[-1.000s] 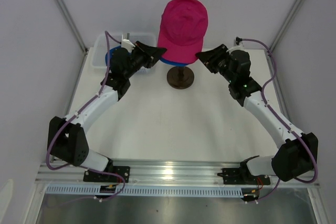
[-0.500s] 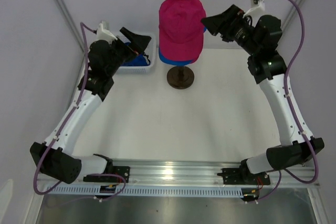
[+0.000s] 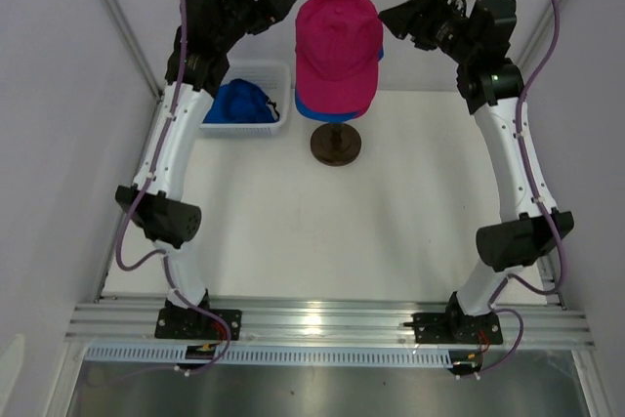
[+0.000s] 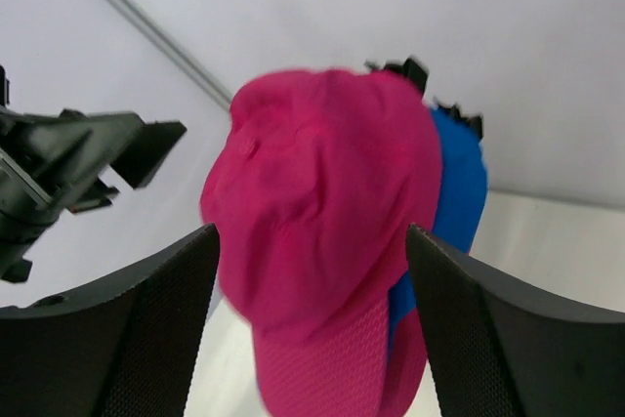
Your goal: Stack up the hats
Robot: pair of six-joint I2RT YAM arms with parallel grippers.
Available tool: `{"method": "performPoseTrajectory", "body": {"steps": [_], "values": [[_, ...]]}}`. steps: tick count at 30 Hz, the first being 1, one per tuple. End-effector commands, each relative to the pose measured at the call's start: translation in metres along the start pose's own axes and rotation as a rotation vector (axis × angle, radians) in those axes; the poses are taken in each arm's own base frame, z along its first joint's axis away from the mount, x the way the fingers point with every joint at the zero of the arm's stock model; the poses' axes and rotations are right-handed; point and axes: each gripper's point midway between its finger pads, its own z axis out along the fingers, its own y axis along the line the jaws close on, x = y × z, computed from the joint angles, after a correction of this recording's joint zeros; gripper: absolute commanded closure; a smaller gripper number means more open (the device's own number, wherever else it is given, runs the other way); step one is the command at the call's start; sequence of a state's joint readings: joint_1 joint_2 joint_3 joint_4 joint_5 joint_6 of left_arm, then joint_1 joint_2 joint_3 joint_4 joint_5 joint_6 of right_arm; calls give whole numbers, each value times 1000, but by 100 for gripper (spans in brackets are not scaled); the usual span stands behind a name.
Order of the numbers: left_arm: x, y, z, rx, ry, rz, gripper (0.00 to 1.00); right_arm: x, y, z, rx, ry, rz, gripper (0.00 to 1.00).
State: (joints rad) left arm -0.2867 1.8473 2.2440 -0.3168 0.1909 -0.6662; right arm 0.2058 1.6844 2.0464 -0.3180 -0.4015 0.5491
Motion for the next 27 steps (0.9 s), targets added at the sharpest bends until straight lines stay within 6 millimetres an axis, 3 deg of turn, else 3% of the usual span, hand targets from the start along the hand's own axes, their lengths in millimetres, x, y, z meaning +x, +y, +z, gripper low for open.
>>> {"method": "performPoseTrajectory", "body": {"steps": [1,4,8,10,14,15,18,20,22,23,26,27], "values": [[16,8,12,-13,93,-16,24,-17,-3,21,-42,-33,-39,21],[32,27,22,-56,106,-47,33,-18,-2,34,-80,-30,-29,25],[51,44,34,-74,138,-70,33,0,-29,60,-53,2,4,26],[60,45,40,-52,159,-93,32,4,-30,66,-69,15,27,28],[79,30,43,-14,201,-109,41,21,-43,85,-64,53,67,42],[84,26,42,-10,214,-105,43,32,-54,93,-51,76,82,43],[101,12,35,-4,244,-93,45,41,-60,101,-42,96,105,45],[122,15,31,-10,272,-104,45,51,-67,105,-29,114,115,46],[125,8,23,4,267,-130,46,60,-72,108,-12,132,117,46],[142,16,20,-17,299,-144,46,63,-74,110,-5,136,116,45],[143,2,8,-3,296,-164,49,75,-81,113,10,161,117,42],[156,9,5,-23,318,-172,49,76,-81,114,7,164,124,40]]}}
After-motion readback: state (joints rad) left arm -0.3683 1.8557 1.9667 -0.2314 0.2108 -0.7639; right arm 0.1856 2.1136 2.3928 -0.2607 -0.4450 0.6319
